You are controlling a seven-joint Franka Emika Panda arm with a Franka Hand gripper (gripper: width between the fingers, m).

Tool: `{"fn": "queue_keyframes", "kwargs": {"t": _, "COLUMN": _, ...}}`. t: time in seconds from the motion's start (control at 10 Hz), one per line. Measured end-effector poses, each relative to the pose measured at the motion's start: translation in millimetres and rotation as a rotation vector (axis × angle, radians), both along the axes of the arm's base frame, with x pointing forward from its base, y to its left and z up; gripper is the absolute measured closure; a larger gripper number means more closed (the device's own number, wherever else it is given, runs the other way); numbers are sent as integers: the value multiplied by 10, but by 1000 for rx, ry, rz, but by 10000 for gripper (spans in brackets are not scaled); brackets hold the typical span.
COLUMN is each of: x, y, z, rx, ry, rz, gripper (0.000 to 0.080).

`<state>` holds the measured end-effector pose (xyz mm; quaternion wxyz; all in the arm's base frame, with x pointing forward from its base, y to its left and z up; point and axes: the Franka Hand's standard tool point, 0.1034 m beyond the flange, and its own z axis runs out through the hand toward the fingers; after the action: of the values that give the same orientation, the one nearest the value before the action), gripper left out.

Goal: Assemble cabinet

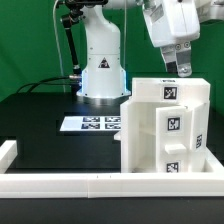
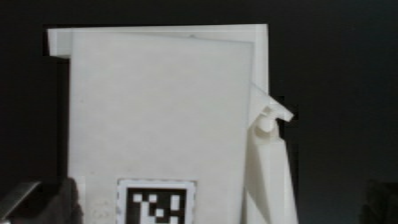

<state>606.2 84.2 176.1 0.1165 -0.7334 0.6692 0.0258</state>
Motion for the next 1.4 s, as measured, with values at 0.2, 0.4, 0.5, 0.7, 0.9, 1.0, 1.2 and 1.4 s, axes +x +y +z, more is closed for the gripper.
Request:
{"fn": "queue_keyframes", "kwargs": {"t": 0.2, "x": 10, "y": 33, "z": 26, "rx": -45, "ry": -36, "rz": 233, "gripper": 2}}
{"fn": "queue_keyframes", "kwargs": {"t": 0.4, "x": 18, "y": 48, "z": 43, "rx": -77, "ry": -71, "rz": 454, "gripper": 2}}
{"fn": "queue_keyframes", "kwargs": {"t": 0.5, "x": 20, "y": 61, "z": 53, "rx": -96, "ry": -85, "rz": 565, "gripper": 2}}
{"fn": "queue_keyframes", "kwargs": {"t": 0.7, "x": 26, "y": 77, "z": 63, "rx": -119, "ry": -112, "rz": 727, "gripper": 2}}
{"fn": "queue_keyframes", "kwargs": {"t": 0.9, "x": 26, "y": 69, "z": 62, "rx": -133, "ry": -138, "rz": 863, "gripper": 2}}
{"fn": "queue_keyframes", "kwargs": {"t": 1.0, "x": 26, "y": 65, "z": 62, "rx": -144, "ry": -158, "rz": 968, "gripper": 2}}
{"fn": "queue_keyframes", "kwargs": {"t": 1.2, "x": 30, "y": 56, "z": 62, "rx": -166, "ry": -191, "rz": 1141, "gripper": 2}}
{"fn": "queue_keyframes", "kwargs": {"t": 1.4, "x": 49, "y": 27, "z": 53, "rx": -230, "ry": -258, "rz": 1478, "gripper": 2}}
